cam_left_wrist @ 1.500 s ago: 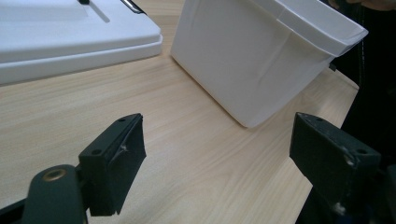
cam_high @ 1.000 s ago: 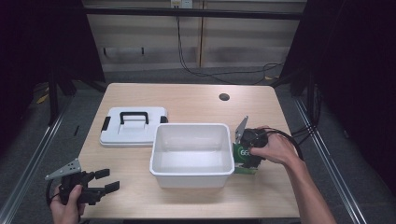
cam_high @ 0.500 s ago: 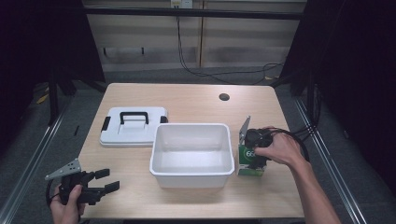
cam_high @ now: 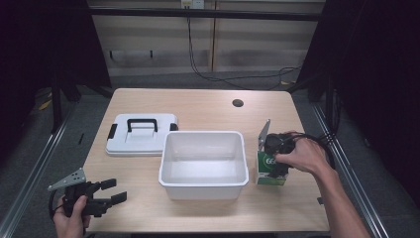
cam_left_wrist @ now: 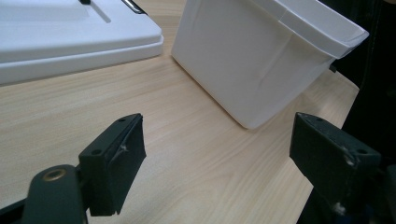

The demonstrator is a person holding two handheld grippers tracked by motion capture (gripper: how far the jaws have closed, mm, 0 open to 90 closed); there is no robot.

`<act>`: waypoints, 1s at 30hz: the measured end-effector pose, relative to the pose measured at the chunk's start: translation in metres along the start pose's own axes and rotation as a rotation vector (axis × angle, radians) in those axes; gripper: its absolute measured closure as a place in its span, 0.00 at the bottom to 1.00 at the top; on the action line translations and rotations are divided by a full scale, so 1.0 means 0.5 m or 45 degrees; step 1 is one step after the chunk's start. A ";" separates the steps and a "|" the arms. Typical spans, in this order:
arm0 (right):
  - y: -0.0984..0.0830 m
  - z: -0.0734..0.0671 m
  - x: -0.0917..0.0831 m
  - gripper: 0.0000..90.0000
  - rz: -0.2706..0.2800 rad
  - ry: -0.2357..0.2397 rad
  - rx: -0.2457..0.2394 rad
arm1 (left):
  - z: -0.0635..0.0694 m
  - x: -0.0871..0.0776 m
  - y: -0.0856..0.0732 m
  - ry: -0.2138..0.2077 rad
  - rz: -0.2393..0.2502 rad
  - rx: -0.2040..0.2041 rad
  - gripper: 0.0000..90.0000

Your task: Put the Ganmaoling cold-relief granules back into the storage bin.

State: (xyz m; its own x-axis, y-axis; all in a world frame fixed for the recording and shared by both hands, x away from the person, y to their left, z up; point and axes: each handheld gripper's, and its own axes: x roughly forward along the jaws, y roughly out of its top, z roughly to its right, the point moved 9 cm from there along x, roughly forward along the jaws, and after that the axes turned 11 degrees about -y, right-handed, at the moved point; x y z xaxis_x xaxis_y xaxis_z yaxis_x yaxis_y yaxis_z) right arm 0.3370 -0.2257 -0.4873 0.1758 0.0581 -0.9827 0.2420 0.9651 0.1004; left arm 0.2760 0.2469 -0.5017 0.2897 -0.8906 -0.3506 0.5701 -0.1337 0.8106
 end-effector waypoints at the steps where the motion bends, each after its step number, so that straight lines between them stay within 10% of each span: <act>1: 0.000 0.000 -0.001 0.18 0.001 0.002 -0.008 | 0.000 0.001 0.000 -0.001 0.000 -0.002 0.20; 30: -0.002 0.006 -0.072 0.18 0.023 -0.021 0.015 | 0.003 0.000 0.000 -0.007 0.000 0.007 0.20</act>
State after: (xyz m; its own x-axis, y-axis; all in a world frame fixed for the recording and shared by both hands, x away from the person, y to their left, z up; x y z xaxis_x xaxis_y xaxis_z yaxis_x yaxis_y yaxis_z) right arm 0.3331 -0.2293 -0.4515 0.1958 0.0709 -0.9781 0.2496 0.9609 0.1197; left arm 0.2749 0.2463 -0.5009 0.2855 -0.8931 -0.3478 0.5661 -0.1356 0.8131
